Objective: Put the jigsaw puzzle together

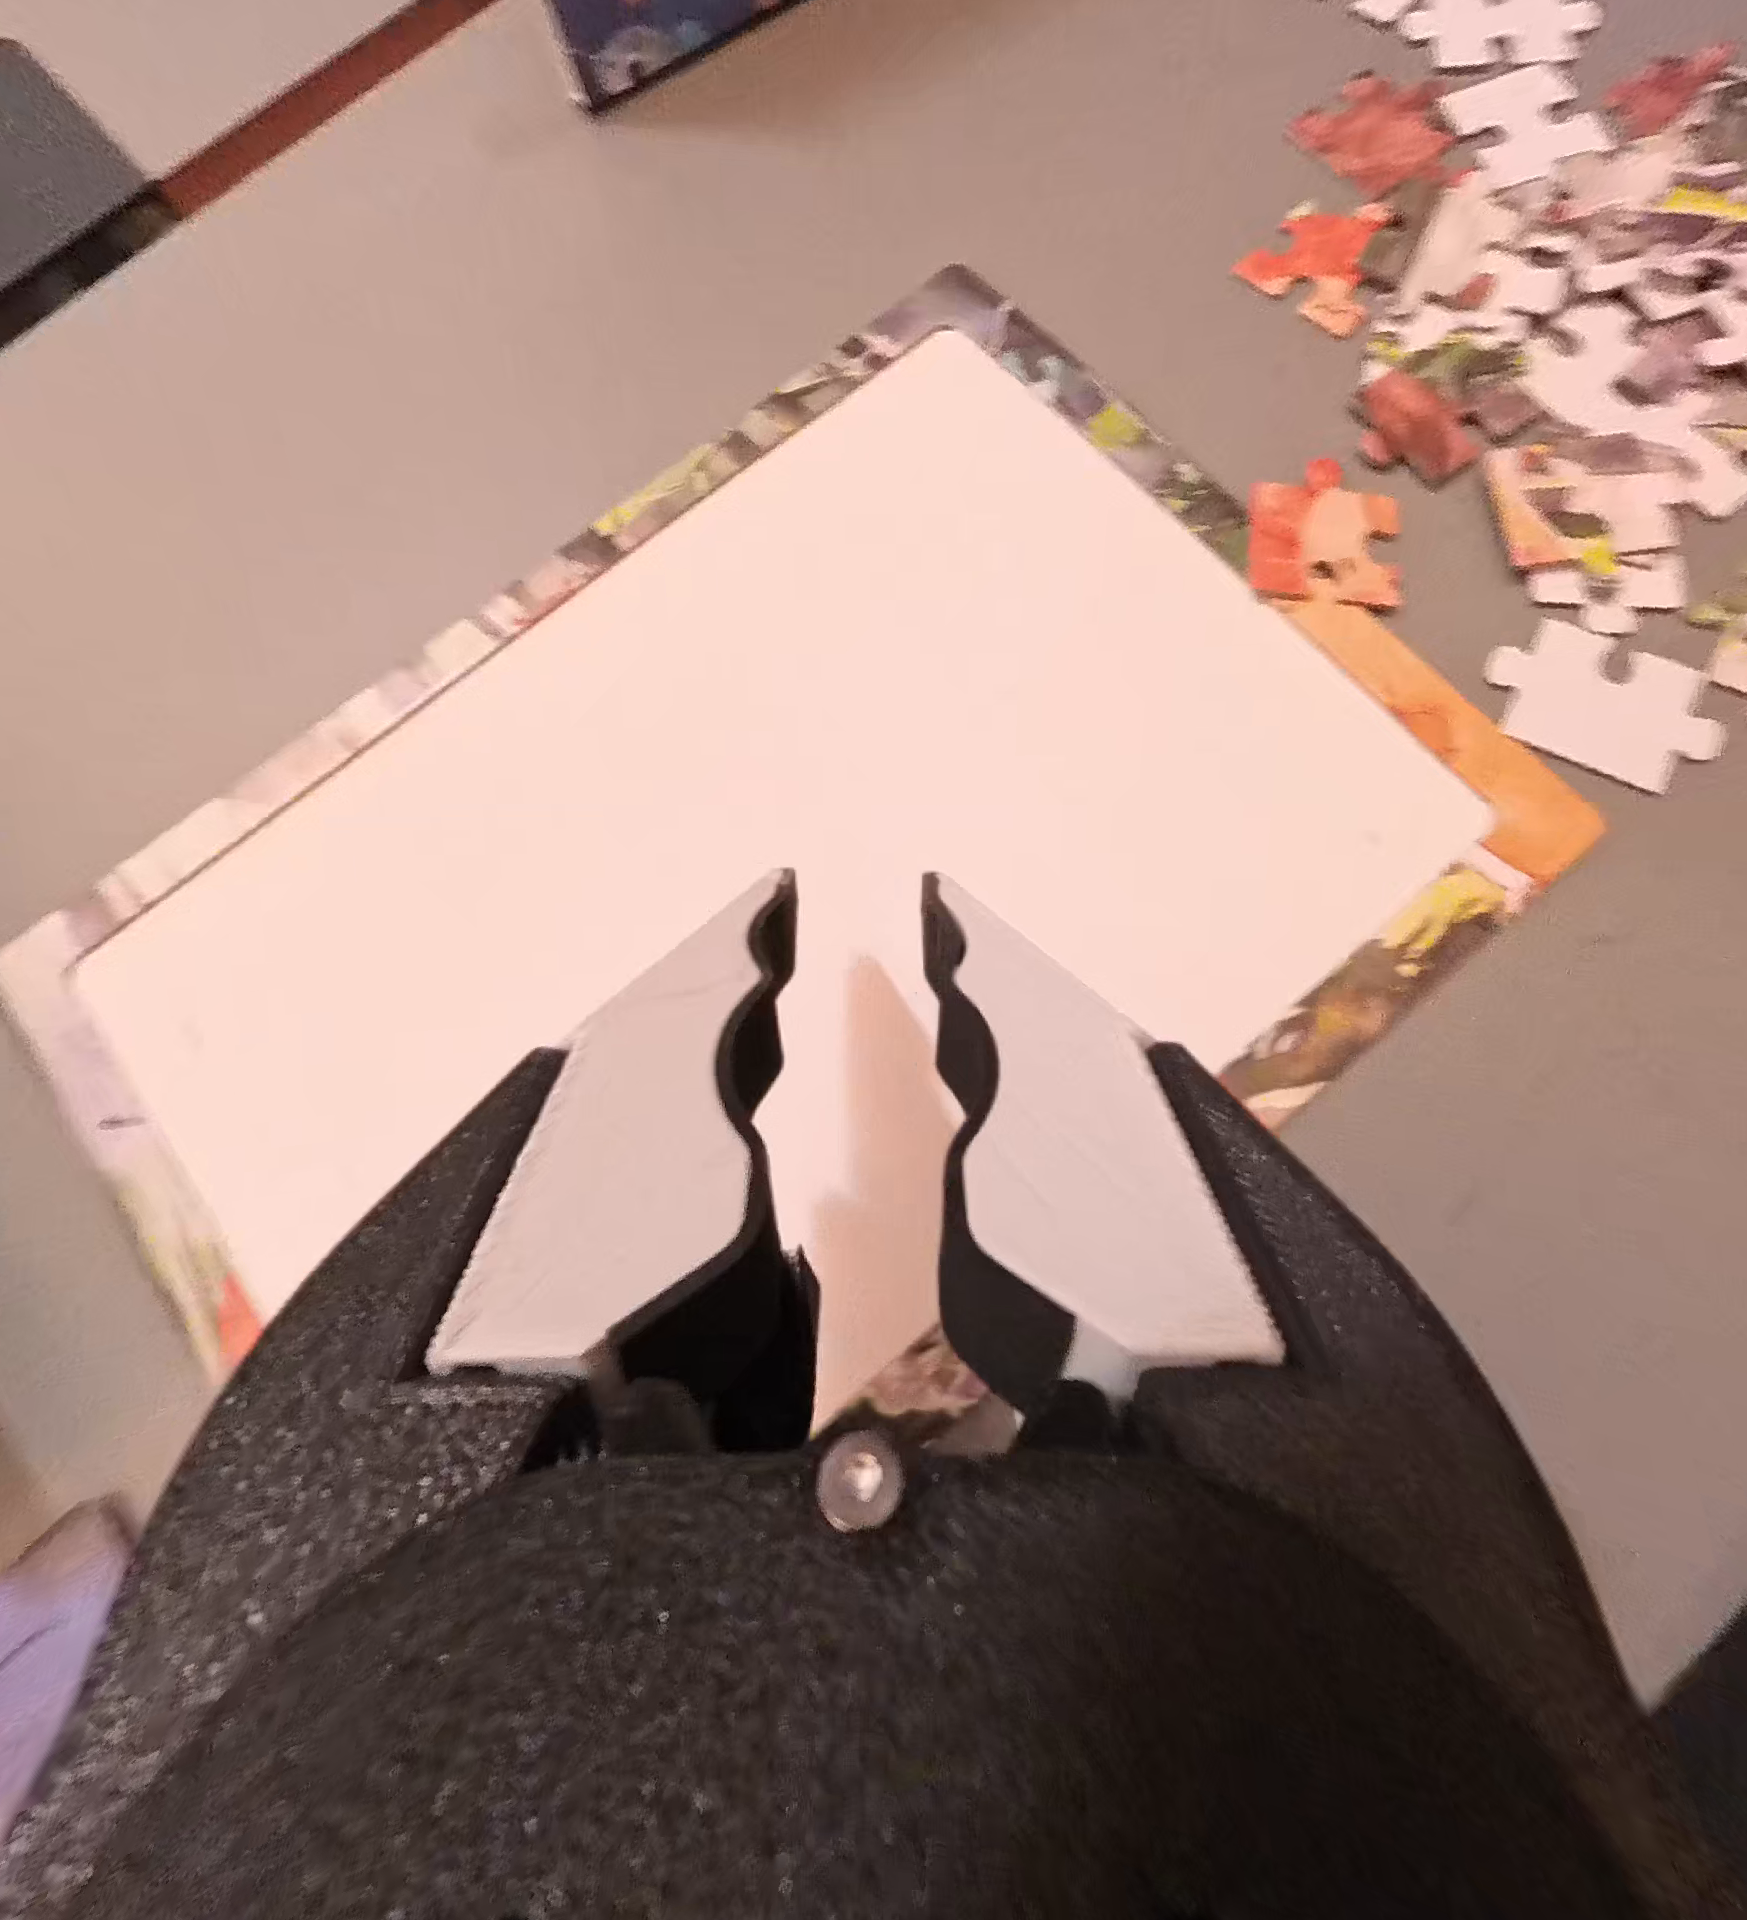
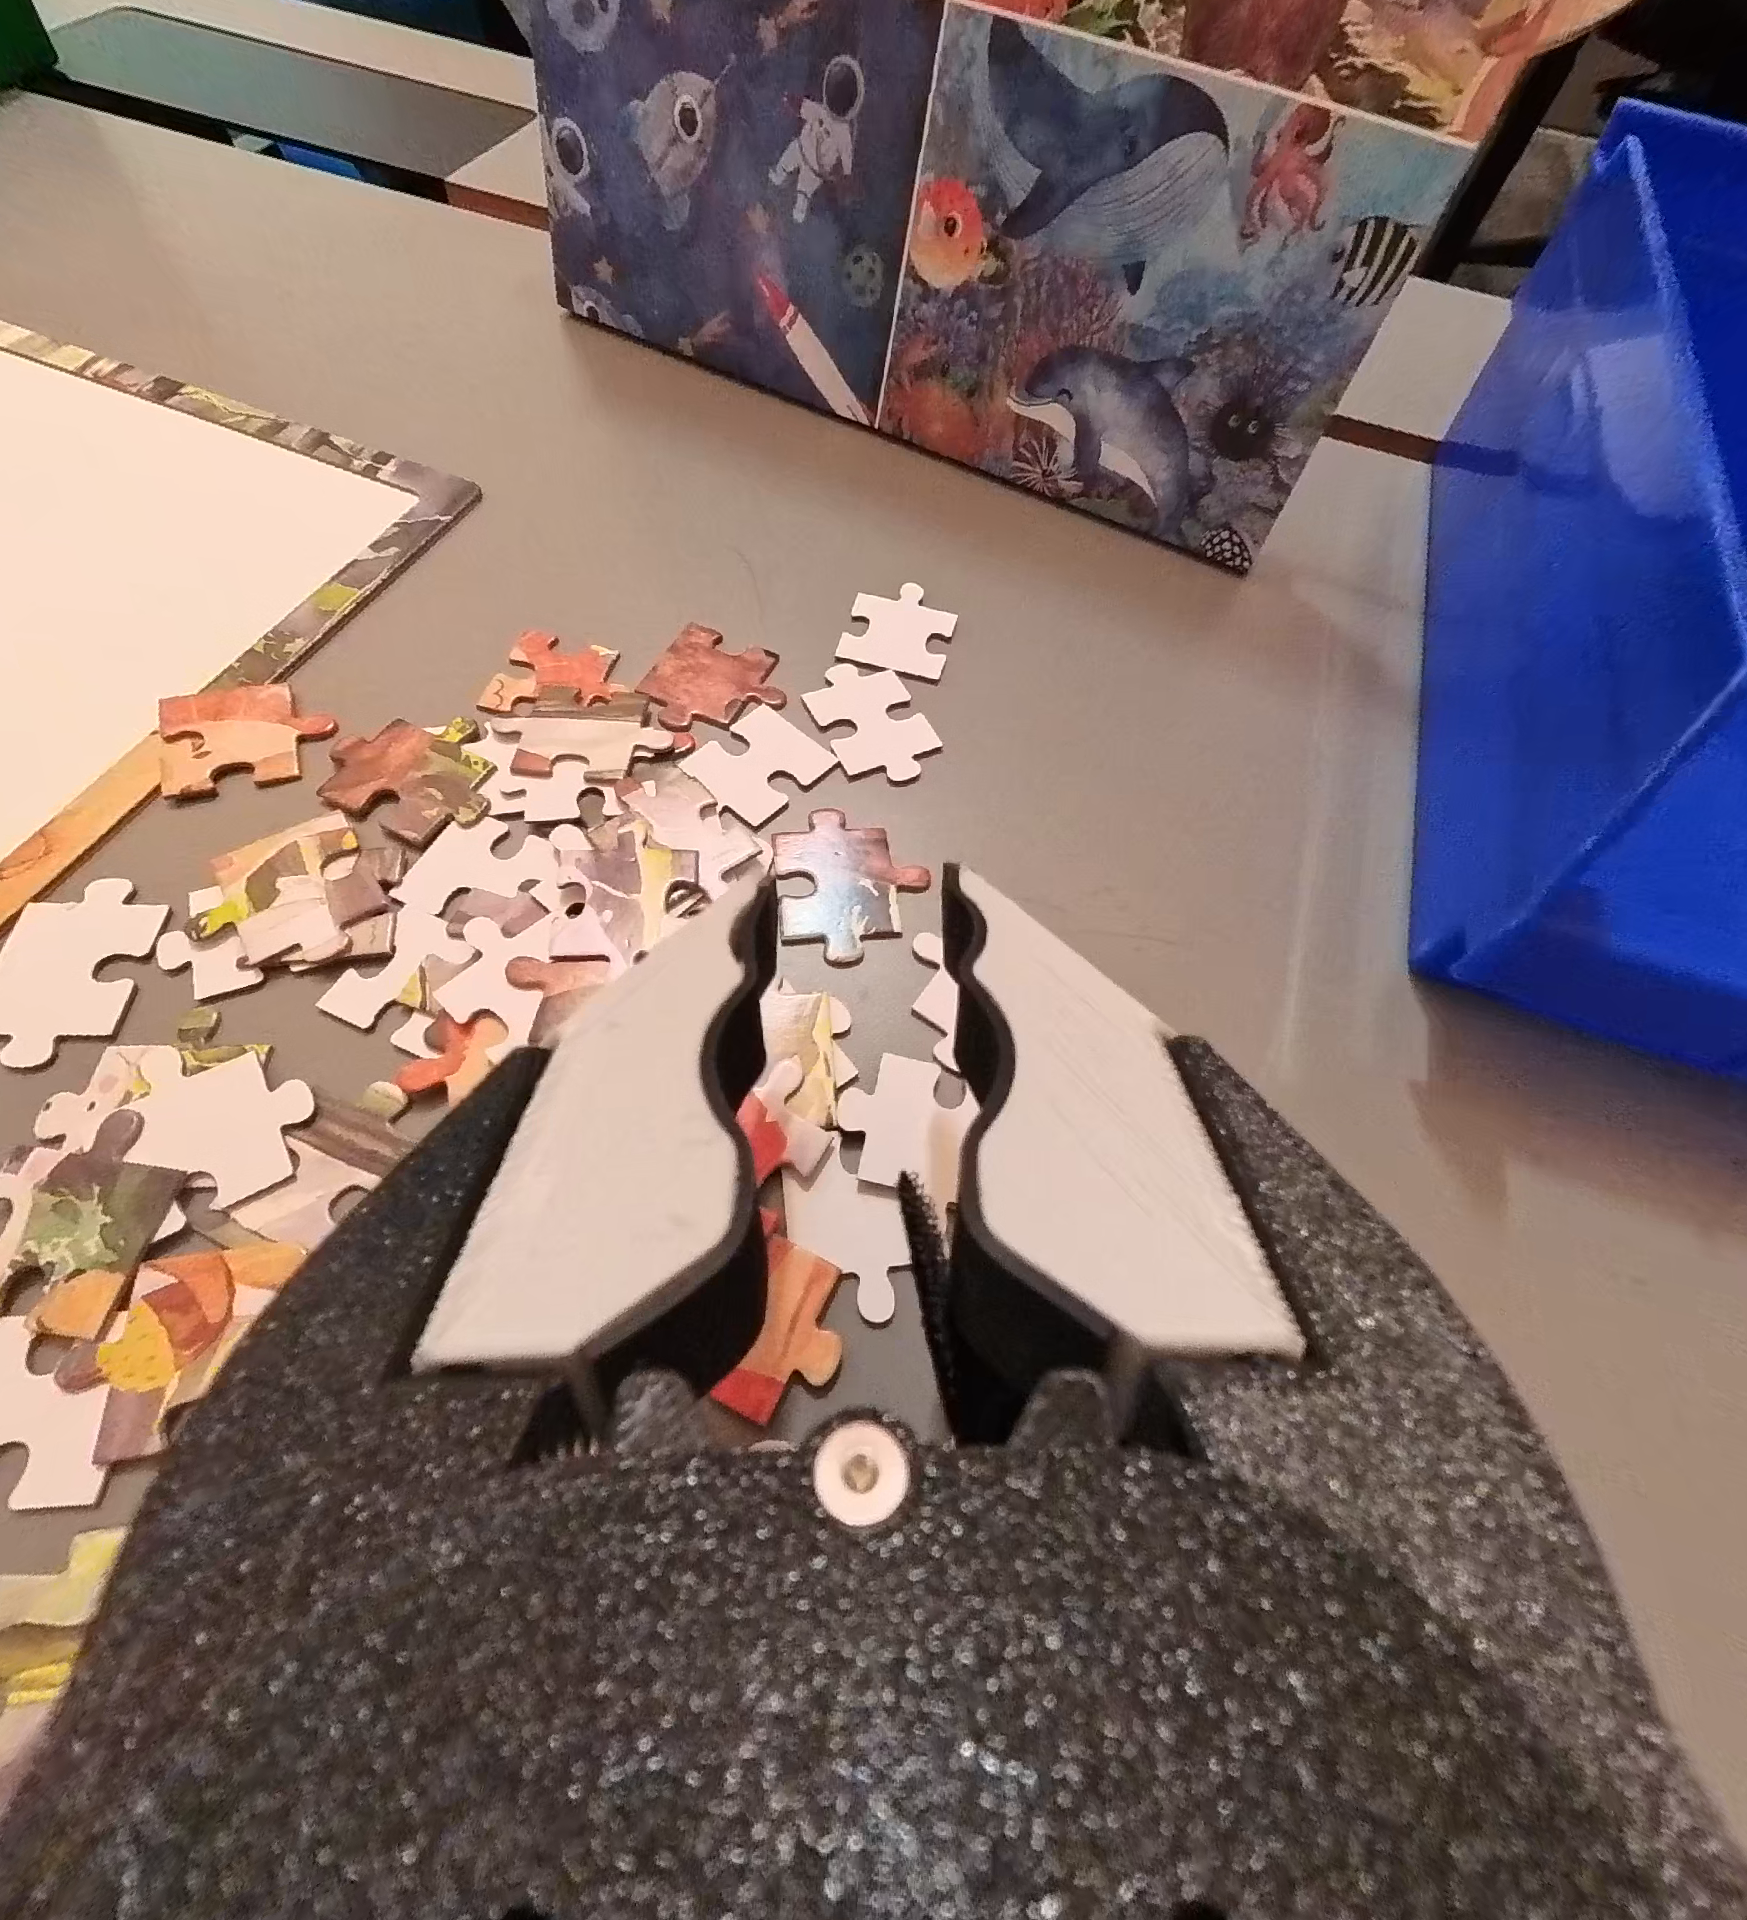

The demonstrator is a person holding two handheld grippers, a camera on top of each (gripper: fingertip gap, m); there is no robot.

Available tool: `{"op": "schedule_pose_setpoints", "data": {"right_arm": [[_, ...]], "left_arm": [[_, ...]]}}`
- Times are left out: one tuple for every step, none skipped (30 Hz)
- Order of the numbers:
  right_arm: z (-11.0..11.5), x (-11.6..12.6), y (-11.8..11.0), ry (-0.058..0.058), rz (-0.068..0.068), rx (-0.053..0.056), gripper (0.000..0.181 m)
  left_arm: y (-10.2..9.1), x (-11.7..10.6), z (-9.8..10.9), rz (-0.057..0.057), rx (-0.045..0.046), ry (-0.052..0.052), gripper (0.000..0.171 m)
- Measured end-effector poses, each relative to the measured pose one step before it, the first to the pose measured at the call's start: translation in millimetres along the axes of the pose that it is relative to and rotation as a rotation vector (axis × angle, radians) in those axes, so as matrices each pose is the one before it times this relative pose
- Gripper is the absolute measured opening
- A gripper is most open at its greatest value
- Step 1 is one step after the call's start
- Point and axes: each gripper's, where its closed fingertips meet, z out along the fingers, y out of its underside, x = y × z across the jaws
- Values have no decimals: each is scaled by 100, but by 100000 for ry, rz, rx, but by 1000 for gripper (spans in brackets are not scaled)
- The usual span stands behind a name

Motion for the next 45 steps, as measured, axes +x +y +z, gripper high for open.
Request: {"op": "schedule_pose_setpoints", "data": {"right_arm": [[43,-19,37,121,-284,-312,32],[34,-3,35,135,-282,-231,32],[36,-2,49,177,-227,-271,32],[9,8,35,151,-178,-193,32],[-13,16,-12,173,-117,65,32],[-32,20,-39,73,13,233,32],[-26,0,-28,-77,126,216,32],[-34,22,-16,-39,195,162,32],[-13,9,-16,-80,226,150,32],[-34,4,-16,-170,200,157,32],[-38,-4,-34,-137,116,230,32],[-22,-1,-34,-154,128,250,32],[-21,-17,-23,-238,163,139,32],[-8,-26,-1,-278,148,74,32],[3,-33,-1,-269,69,6,32],[12,-44,-4,-237,-38,-35,32],[14,-31,10,-165,-96,-78,32],[19,-35,27,-113,-105,-168,32],[24,-29,40,-127,-101,-197,32],[11,-18,18,-59,-72,-131,32],[10,-8,29,-46,-21,-119,32],[9,-2,16,-44,38,-90,32],[0,8,8,-57,54,-64,32],[6,-3,11,-55,65,-15,32],[5,-6,1,-20,18,-43,32],[7,3,17,21,-37,-93,32],[25,-13,18,-7,-66,-109,32],[19,-13,30,-14,-93,-194,32],[20,-9,29,13,-95,-186,32],[14,-8,10,6,-82,-80,32],[-4,-5,4,4,-67,-29,32],[2,14,-3,92,-16,22,32],[-7,13,-13,28,50,64,32],[-15,7,-9,-7,97,69,32],[-7,4,-13,-13,92,65,32],[-8,6,-11,-25,44,46,32],[-5,-3,-6,24,-27,82,32],[5,-11,-1,-25,-55,-27,32],[12,-11,15,1,-53,-113,32],[-4,3,4,53,-80,-26,32],[3,-9,-9,-7,-30,66,32],[-7,-6,5,-104,45,-4,32],[11,5,13,-2,30,-67,32],[-10,-4,-13,17,-18,70,32],[10,-18,-13,-65,-44,58,32]], "left_arm": [[-240,1025,228,805,963,3454,27],[-633,1254,373,1868,1779,3601,31],[-1007,1506,474,2075,2539,4461,32],[-1089,1628,653,1794,1904,5257,33],[-955,1461,864,1849,632,4694,35],[-728,978,1027,1725,-604,2708,39],[-365,434,1146,1641,-2349,482,41],[-76,126,1104,1731,-3457,-801,45],[20,-16,951,1337,-3183,-1336,50],[21,-62,736,586,-2377,-1551,51],[43,-16,494,148,-1647,-1493,51],[55,13,304,106,-849,-1392,51],[-72,181,123,-16,515,-414,47],[-84,324,42,-149,696,454,47],[-27,227,30,98,231,-274,47],[-71,65,-7,567,299,-1387,47],[-125,-13,-44,777,274,-1744,47],[-188,85,-74,742,375,-869,47],[-192,273,-21,350,281,533,47],[-78,302,97,43,-428,728,46],[102,136,222,457,-1279,-471,46],[74,115,192,918,-808,-789,43],[-21,191,91,343,-275,-127,42],[-29,99,20,-339,-259,-272,41],[9,2,-6,-658,-447,-687,41],[41,56,-8,-1010,-417,-418,39],[38,217,5,-1406,-149,467,33],[12,218,-7,-1341,160,178,30],[2,98,-20,-434,205,-706,28],[19,86,-34,296,34,-786,26],[24,110,-33,389,-58,-434,24],[19,75,-36,199,-23,-336,22],[27,6,-36,29,76,-326,21],[31,-183,-57,-95,172,-1061,18],[37,-371,-91,-94,256,-1695,17],[72,-349,-132,-177,74,-866,14],[53,-291,-165,-729,280,-213,13],[31,-305,-184,-1249,428,-86,11],[45,-312,-208,-1338,344,-66,10],[69,-366,-240,-1035,350,-460,9],[147,-490,-278,-442,84,-1277,9],[217,-580,-294,-218,30,-1658,9],[198,-404,-239,-731,287,-443,9],[176,-103,-145,-1455,280,1197,9],[118,105,-41,-1466,350,1974,12]]}}
